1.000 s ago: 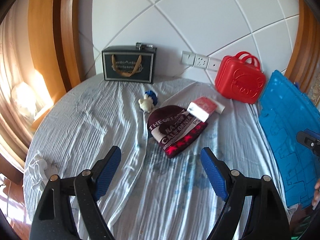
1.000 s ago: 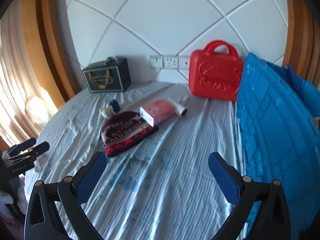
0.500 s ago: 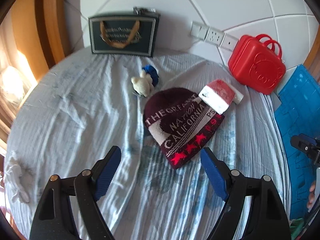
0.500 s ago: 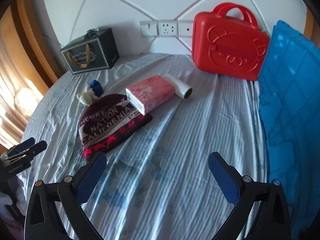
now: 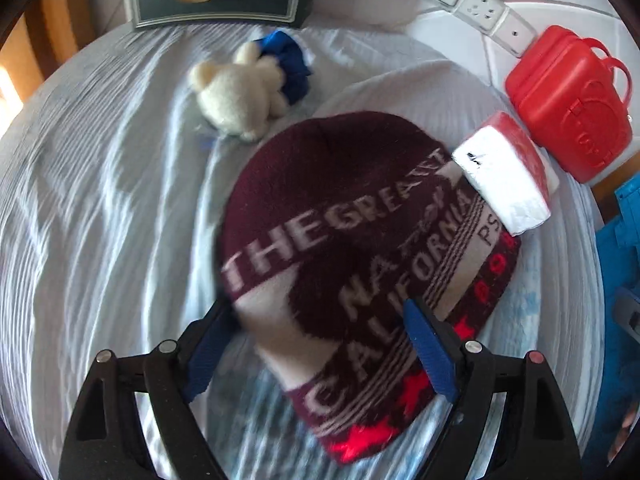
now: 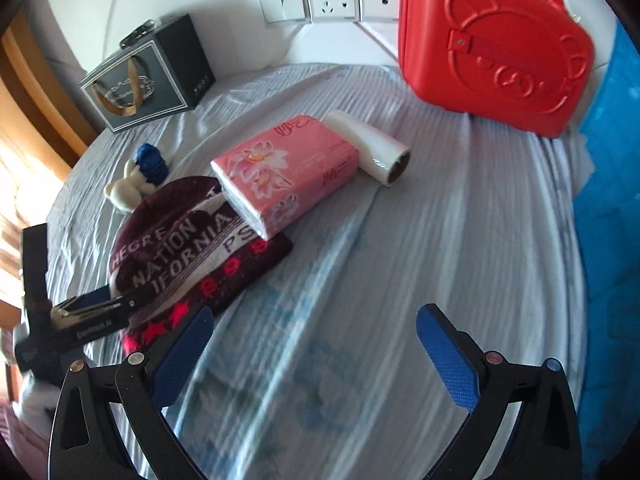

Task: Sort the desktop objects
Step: 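Grasp the maroon knit beanie with the left gripper while the right grasps the pink tissue pack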

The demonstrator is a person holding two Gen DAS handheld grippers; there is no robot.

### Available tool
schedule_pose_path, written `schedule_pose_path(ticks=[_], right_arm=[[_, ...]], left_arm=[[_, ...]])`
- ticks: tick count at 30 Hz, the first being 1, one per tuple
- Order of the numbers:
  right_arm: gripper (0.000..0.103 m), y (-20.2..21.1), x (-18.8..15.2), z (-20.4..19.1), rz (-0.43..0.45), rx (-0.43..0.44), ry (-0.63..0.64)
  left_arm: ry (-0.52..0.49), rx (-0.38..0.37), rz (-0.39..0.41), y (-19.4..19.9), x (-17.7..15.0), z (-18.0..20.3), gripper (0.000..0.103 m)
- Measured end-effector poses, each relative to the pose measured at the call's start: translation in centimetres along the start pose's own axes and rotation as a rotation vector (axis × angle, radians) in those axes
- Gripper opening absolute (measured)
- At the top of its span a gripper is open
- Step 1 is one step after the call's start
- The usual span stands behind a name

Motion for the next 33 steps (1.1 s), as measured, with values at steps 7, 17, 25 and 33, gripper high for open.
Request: schedule_pose_path(ticks=[7, 17, 25, 33], right_arm=[[0.103, -2.8, 3.9, -1.2, 0.003, 0.059, -0.048], [0.103, -7.9, 11.6, -2.0, 0.009, -0.016, -0.234], [0.103, -8.9, 11.5, -1.1, -0.002, -0.070, -0.183], [0.103, -9.7, 9.4, 1.3, -0.072, 0.053, -0.303]], left_arm=[[-0.122, 0.032, 0.058, -0.2, 3.2, 2.2, 0.023], [-0.160, 0.099, 0.120, -0.5, 6.9, 1.1, 0.022], [-0.169, 0.110, 0.129, -2.0, 10.2, 1.7, 0.022], [-0.183, 0.094, 0.127, -3.0, 11.5, 2.2, 0.022]])
Point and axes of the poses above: each gripper's, at about its wrist camera, not at the fingertips, and y roughly against the way its jaws point, z to its right, x to its top, the point moved 7 cm from there along -y, roughly the way its jaws point, and after that the axes turned 8 degrees about -z, right-handed, at the moved point
